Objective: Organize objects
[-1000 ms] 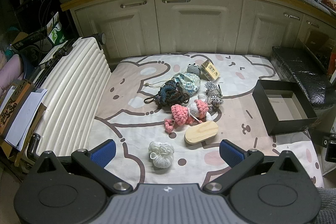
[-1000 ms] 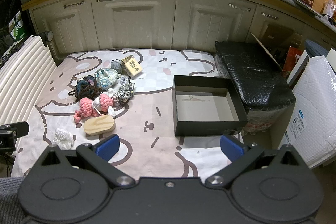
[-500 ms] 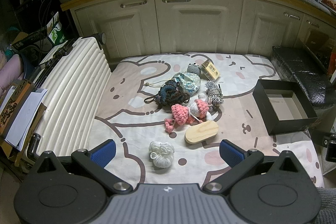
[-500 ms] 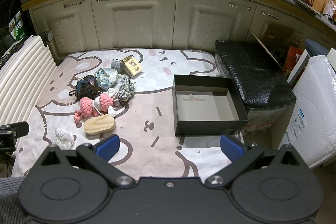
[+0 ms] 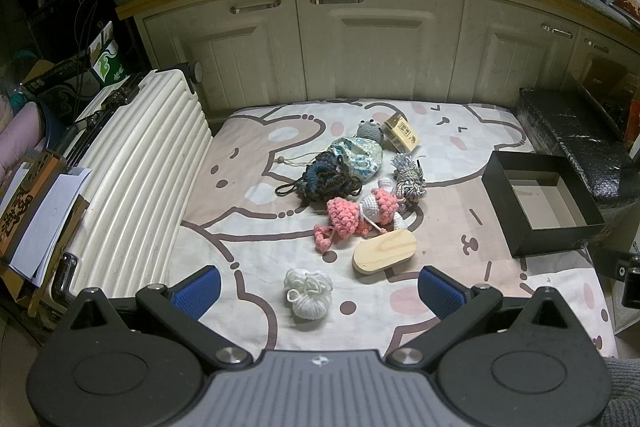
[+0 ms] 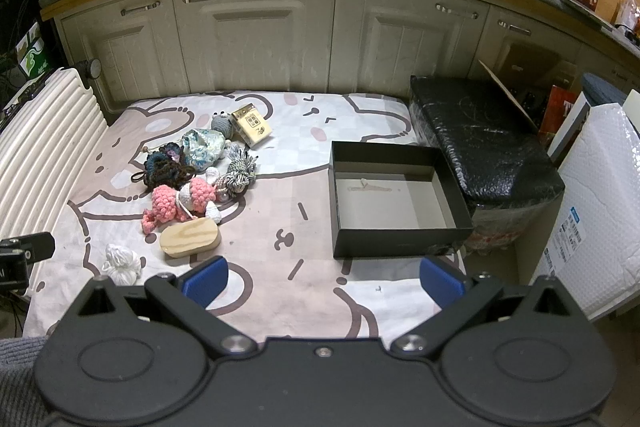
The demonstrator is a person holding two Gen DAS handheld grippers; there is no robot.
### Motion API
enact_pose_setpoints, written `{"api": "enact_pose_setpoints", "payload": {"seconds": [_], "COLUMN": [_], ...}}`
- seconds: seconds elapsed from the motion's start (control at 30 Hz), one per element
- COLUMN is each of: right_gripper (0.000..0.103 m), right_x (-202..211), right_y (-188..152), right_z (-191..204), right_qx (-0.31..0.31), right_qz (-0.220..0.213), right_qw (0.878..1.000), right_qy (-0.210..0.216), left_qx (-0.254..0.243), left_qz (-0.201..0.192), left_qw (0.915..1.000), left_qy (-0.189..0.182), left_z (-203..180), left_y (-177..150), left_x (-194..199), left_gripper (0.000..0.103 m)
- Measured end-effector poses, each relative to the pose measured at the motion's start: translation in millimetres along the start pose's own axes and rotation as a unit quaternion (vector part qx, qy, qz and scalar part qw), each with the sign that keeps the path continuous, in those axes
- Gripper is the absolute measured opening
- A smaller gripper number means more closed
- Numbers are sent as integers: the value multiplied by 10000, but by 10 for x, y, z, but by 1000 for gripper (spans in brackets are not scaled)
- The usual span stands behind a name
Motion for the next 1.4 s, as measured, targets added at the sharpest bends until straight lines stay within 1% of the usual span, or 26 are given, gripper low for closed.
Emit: {"api": "enact_pose_setpoints", "payload": {"seconds": [0.2,0.33,0.57,0.67,0.8,0.9,1.0,1.13,1.27,1.4], "right_gripper": [103,103,103,103,103,103,103,103,103,103], "right_x": [-1,53,185,215,257,259,237,129,-57,-367], "right_y": [24,19,72,158,350,501,640,820,986,1060], "right_z": [-6,-25,-67,-103,-103,-94,-31,72,157,241], "right_qx": [19,-34,-147,-171,-143,-82,-46,-2,-148,-349], "right_qz": [-23,-70,-218,-362,-589,-730,-844,-934,-990,-928], "right_qw": [10000,10000,9993,9990,9977,9965,9945,9916,9863,9848], "right_qy": [-26,10,259,207,304,408,619,900,1315,1422], "left_qx": [-14,107,163,213,222,192,218,103,-49,-168], "left_qz": [-63,-92,-344,-470,-709,-862,-984,-1121,-1235,-1210], "left_qw": [10000,9999,9992,9985,9966,9949,9928,9912,9892,9883], "left_qy": [57,16,99,209,353,477,643,692,782,918], "left_z": [8,24,55,105,181,237,276,298,310,347], "left_y": [-25,-40,14,81,225,328,423,560,691,732], "left_x": [22,69,290,358,481,545,582,514,349,88], "left_gripper": [103,103,103,103,103,103,103,103,103,103]}}
Point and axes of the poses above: each gripper's, at about its wrist camera, not at the fingertips, and x roughly against the way its jaws point, z to its left, y to its top, the point moved 5 cm from there along -x, roughly the way its jaws point, and after that the axes turned 6 degrees about -z, right-handed, at the moved point
